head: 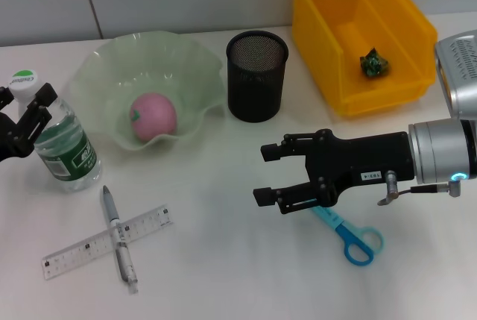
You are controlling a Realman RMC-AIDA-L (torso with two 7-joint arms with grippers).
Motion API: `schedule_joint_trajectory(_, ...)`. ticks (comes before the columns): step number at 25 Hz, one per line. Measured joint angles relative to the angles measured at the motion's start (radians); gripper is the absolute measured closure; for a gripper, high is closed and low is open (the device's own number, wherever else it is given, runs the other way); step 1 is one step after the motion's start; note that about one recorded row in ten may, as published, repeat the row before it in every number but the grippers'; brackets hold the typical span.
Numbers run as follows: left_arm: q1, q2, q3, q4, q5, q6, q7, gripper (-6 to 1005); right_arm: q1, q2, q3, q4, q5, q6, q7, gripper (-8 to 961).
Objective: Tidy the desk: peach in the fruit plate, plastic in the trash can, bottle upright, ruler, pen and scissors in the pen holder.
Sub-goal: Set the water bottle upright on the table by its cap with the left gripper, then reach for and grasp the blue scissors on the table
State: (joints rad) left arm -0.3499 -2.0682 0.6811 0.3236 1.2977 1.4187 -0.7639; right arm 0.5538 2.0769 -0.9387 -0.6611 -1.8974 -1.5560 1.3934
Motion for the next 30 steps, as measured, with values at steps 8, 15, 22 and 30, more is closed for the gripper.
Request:
schedule_joint_trajectory(8, 0.011, -0.001, 0.000, 0.000, 0.000, 0.033, 0.004, 545, 0.000, 0.000, 0.000, 0.000, 0.000, -0.001, 0.000, 133)
schedule_joint_trajectory(15, 0.018, -0.001, -0.001, 0.000, 0.000, 0.046, 0.005, 322, 0.000, 0.000, -0.001, 0.000, 0.000, -0.001, 0.000, 133)
schedule_joint_trajectory(22, 0.040, 0.005, -0.002, 0.013, -0.001, 0.106, -0.012, 171, 0.000, 0.000, 0.000, 0.000, 0.000, -0.001, 0.000, 133)
schedule_joint_trajectory(30, 0.121, 0.032, 0.012, 0.182, 0.061, 0.286, -0.284, 129, -0.001, 0.001, 0.001, -0.004, 0.000, -0.001, 0.006, 133)
